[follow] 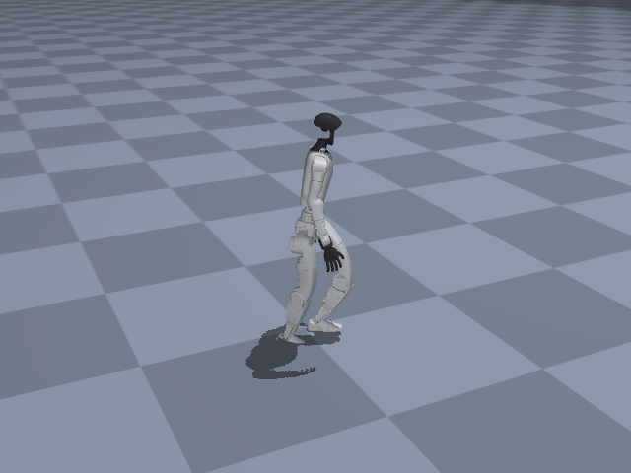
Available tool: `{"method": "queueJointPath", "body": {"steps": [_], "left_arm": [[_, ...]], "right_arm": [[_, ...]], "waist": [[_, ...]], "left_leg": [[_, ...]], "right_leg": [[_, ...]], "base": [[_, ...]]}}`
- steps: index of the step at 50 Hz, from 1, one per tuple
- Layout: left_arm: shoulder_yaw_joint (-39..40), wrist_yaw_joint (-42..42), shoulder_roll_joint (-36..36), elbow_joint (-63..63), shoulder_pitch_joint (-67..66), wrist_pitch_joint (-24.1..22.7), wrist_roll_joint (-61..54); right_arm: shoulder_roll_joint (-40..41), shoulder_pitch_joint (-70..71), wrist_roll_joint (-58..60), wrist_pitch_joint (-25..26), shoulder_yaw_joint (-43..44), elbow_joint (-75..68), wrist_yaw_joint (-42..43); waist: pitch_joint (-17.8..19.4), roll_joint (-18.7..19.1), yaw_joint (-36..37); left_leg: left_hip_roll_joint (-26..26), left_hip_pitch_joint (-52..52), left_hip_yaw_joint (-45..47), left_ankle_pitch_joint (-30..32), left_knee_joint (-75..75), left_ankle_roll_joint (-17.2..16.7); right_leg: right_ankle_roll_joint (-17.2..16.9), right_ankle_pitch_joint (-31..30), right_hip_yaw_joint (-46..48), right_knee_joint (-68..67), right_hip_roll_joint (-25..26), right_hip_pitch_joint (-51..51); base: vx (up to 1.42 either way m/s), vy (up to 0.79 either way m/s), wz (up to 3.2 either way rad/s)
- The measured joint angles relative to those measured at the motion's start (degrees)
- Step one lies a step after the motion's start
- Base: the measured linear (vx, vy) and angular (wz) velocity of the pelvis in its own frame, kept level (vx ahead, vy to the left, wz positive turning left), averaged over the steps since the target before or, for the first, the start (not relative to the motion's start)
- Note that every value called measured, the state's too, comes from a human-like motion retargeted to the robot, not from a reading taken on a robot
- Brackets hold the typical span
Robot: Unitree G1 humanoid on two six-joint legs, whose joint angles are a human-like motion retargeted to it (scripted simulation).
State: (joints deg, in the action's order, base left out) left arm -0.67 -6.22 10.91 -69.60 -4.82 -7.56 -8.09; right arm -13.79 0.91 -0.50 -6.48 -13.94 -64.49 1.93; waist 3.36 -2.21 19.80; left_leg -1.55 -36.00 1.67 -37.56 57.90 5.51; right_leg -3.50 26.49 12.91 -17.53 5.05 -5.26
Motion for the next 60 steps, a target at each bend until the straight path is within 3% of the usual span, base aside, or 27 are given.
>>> {"method": "queueJointPath", "body": {"steps": [7, 12, 14, 18, 20, 25, 28, 33, 35, 40, 42, 45, 47, 52, 56, 60], "left_arm": [[1.54, -1.2, -1.07, -2.36, -3.05, 0.84, -0.34], [4.13, -2.62, -0.62, -4.35, -4.99, 1.48, -1.41], [5.11, -2.71, -0.34, -5.14, -5.24, 1.94, -1.73], [5.79, -1.79, 0.25, -5.12, -4.2, 3.21, -1.02], [4.9, -1.57, 0.94, -4.07, -2.74, 3.79, 0.12], [1.59, -2.32, 3.54, 0.68, 2.3, 3.96, 3.08], [0.43, -3.22, 5.61, 4.76, 5.92, 2.92, 4.25], [-0.91, -4.69, 8.69, 11.14, 10.67, 0.1, 5.34], [-1.25, -5.06, 9.05, 12.8, 11.44, -0.72, 5.58], [-1.17, -4.15, 7.79, 12.67, 10.02, -0.42, 4.88], [-1.25, -2.98, 6.43, 10.66, 8.07, 0.19, 4.47], [-1.76, -0.66, 3.91, 6.91, 5.14, 1.34, 5.16], [-2.45, 0.83, 2.51, 4.83, 3.63, 2.33, 6.27], [-3.05, 3.4, 0.59, 1.57, 0.5, 3.81, 8.79], [-2.78, 3.7, -0.83, 0.31, -3.11, 3.72, 8.67], [-3.25, 3.81, -2.33, -1.69, -5.77, 3.61, 8.38]], "right_arm": [[0.16, 0.9, -0.07, -0.61, -0.15, 1.6, 1.09], [0.59, -0.43, -0.89, -0.27, 1.54, 0.43, 2.55], [0.81, -1.21, -1.65, 0.11, 2.55, -0.61, 2.54], [0.78, -2.45, -4.21, 0.92, 5.14, -2.3, 1.69], [0.39, -3.04, -5.48, 1.08, 6.59, -2.58, 1.61], [-0.88, -5.2, -7.3, 0.85, 8.87, -2.45, 2.55], [-1.57, -5.8, -8.3, 0.85, 9.83, -2.71, 3.39], [-1.88, -6.63, -9.77, 1.23, 11.83, -4.27, 4.68], [-1.77, -7.27, -9.81, 1.28, 12.26, -4.82, 5.08], [-1.44, -8.02, -10.1, 1.56, 12.13, -6.31, 5.33], [-1.39, -8.06, -9.96, 1.68, 11.44, -6.66, 4.85], [-1.63, -7.48, -8.89, 1.98, 10.29, -6.52, 3.59], [-2.07, -6.6, -7.75, 2.12, 9.48, -6.19, 3.21], [-3.35, -3.02, -5.11, 2.01, 7.95, -4.26, 2.95], [-4.82, -0.39, -4.58, 0.91, 6.89, -0.75, 2.75], [-6.86, 2.28, -4.45, -0.44, 5.05, 2.77, 2.74]], "waist": [[-1.1, -1.94, -1.24], [-2.28, -2.49, -3.33], [-1.99, -3.71, -5.13], [-0.9, -7.08, -10.56], [-0.7, -7.34, -13.43], [-0.44, -5.39, -20.1], [-0.21, -2.81, -22.99], [-1.41, 1.01, -25.31], [-2.16, 1.13, -25.75], [-4.02, 2.86, -25.8], [-3.49, 4.74, -25.35], [-2.18, 8.91, -23.9], [-1.88, 9.74, -22.11], [-0.84, 8.02, -15.92], [0.07, 6.16, -11.96], [-0.45, 4.47, -10.96]], "left_leg": [[6.34, 0.61, -0.99, 5.2, -18.5, 0.19], [8.85, 4.28, -0.98, 6.04, -17.75, 2.09], [11.23, 7.65, -0.61, 5.93, -18.51, 3.55], [17.19, 15.71, -0.21, 6.19, -23.83, 6.61], [18.33, 19.71, -1.09, 5.96, -26.65, 7.27], [17.25, 29.87, -3.8, 4.81, -33.09, 6.27], [14.26, 35.68, -4.88, 4.72, -38.25, 4.87], [9.91, 40.45, -4.29, 3.09, -41.52, 2.13], [9.75, 41.28, -3.28, 2.03, -39.78, 0.84], [6.06, 42.41, -3.06, 4.04, -27.6, -3.5], [3.23, 40.92, -3.77, 9.33, -16.4, -6.96], [-2.74, 34.91, -4.9, 22.39, 4.38, -12.4], [-5.76, 29.52, -4.13, 25.17, 14.68, -11.65], [-8.78, 15.64, -0.82, 11.93, 24.03, -4.28], [-7.08, 8.0, 2.56, 4.79, 13.03, -2.01], [-2.38, 3.6, 5.07, 5.05, -9.77, -3.43]], "right_leg": [[-0.99, 2.62, -1.2, -3.48, -3.59, 1.54], [-2.44, 2.25, -1.54, -14.26, -6.65, 1.95], [-4.24, -2.52, -2.22, -23.0, -9.87, 0.97], [-8.22, -22.67, -5.86, -46.91, -17.88, -6.44], [-7.63, -24.89, -7.44, -55.54, -19.78, -11.24], [-3.12, -13.98, -6.31, -58.66, -22.17, -22.56], [-3.17, -11.73, -3.51, -47.69, -20.22, -27.6], [-7.59, -14.98, -0.2, -20.49, -13.79, -31.97], [-8.4, -14.31, -0.21, -16.25, -13.0, -33.31], [-3.91, -13.11, 1.15, -21.89, -10.22, -31.42], [-0.78, -10.57, 1.9, -24.77, -7.21, -28.38], [4.05, -6.81, 3.49, -24.78, -0.93, -22.62], [5.69, -4.67, 2.97, -23.32, 1.51, -19.22], [5.67, -1.88, -0.48, -15.09, 3.39, -7.76], [4.07, -0.27, -3.8, -9.59, 2.51, 1.2], [1.99, 1.22, -5.39, -6.2, 0.24, 6.6]], "base": [[0.36, 0.02, -0.23], [0.44, 0.04, -0.14], [0.45, 0.06, 0.08], [0.46, 0.06, 0.2], [0.51, 0.04, 0.12], [0.57, -0.03, -0.01], [0.63, -0.13, 0.0], [0.64, -0.2, -0.06], [0.64, -0.22, -0.12], [0.69, -0.21, -0.17], [0.67, -0.19, -0.28], [0.64, -0.15, -0.33], [0.66, -0.12, -0.34], [0.68, -0.07, -0.44], [0.72, 0.05, -0.55], [0.75, 0.14, -0.24]]}}
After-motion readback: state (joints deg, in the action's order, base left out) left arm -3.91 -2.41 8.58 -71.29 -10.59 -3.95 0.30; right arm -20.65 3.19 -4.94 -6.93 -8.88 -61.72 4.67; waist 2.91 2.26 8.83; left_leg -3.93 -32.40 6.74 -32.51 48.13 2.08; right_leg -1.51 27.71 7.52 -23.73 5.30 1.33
